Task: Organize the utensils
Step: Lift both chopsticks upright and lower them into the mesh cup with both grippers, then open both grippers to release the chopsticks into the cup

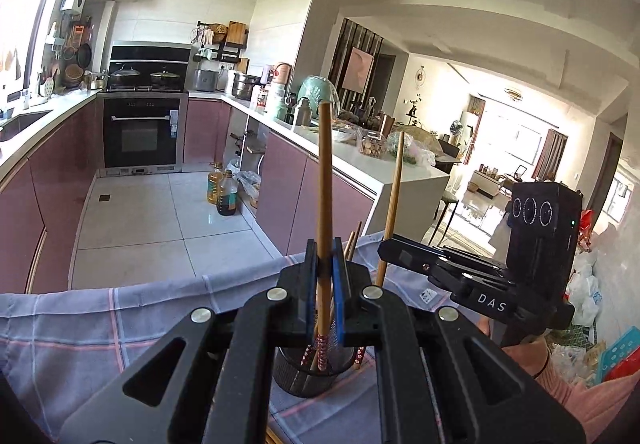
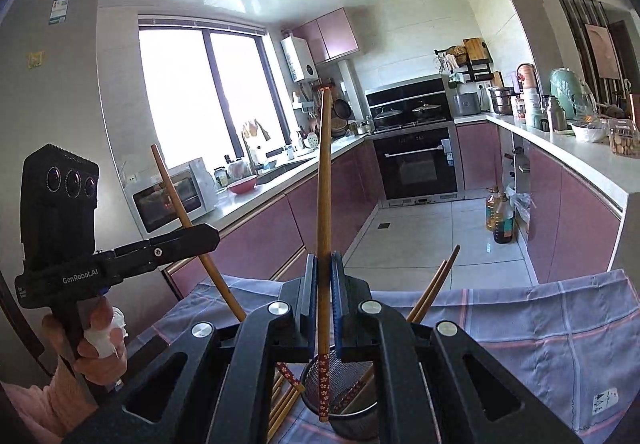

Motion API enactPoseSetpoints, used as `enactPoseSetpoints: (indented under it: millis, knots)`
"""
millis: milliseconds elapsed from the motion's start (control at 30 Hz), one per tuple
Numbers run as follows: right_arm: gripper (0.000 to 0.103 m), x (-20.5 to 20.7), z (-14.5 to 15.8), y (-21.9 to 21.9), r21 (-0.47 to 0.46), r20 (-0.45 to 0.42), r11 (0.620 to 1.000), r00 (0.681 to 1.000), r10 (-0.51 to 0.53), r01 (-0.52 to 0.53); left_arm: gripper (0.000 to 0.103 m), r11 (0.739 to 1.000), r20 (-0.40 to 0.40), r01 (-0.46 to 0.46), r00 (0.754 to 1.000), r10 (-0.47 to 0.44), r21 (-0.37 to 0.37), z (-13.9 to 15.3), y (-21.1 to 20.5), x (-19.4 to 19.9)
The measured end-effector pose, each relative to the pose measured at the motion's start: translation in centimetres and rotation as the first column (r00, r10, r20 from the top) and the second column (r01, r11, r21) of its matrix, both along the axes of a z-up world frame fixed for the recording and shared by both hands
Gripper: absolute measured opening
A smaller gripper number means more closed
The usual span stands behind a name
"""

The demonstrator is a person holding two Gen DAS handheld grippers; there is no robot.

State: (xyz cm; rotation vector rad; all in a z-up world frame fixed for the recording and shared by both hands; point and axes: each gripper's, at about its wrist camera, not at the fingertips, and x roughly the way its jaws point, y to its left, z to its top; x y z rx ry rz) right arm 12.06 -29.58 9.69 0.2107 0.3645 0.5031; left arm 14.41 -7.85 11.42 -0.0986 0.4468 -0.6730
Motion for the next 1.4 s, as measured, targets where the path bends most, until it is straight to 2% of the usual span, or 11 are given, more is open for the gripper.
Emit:
enactPoseSetpoints:
  millis: [200,467,600,767,1067,1400]
  knots:
    - [0.006,1.7,-1.3,0.3,-0.015,-0.015,0.999,0.999,-0.032,0.032,0.007,0.998,-0.033,-0.008,0.999,0.01,0.059,-1.2,-2.0,1.5]
    - [0.006,2.4,-4.9,0.7,-0.066,-0.157,0.998,0.987,-0.018,0.008,0.007,0.986,-0.131,0.03,0.991,-0.009,0.161,-5.4,-4.0,3.2]
    - [0.006,2.8,-6.1,0.8,-0.11,-0.229,0.994,0.973,-0.021,-0.004,0.007,0.981,-0.184,0.058,0.983,-0.023,0.187,-6.9,-4.2,4.7]
    - [0.008,3.9,-7.8,0.7,-0.128,-0.305,0.992,0.951,-0.049,0.01,0.008,0.979,-0.214,0.059,0.977,-0.016,0.193,-8.2,-4.0,5.9]
    - [0.013,4.9,-8.8,0.5,-0.106,-0.311,0.994,0.948,-0.072,0.04,0.009,0.981,-0.231,0.05,0.973,-0.006,0.185,-9.3,-4.2,6.5]
    - [0.013,5.2,-7.9,3.6,-0.148,-0.255,0.989,0.967,-0.014,-0.025,0.012,0.989,-0.245,0.029,0.969,0.009,0.147,-10.6,-2.8,5.5]
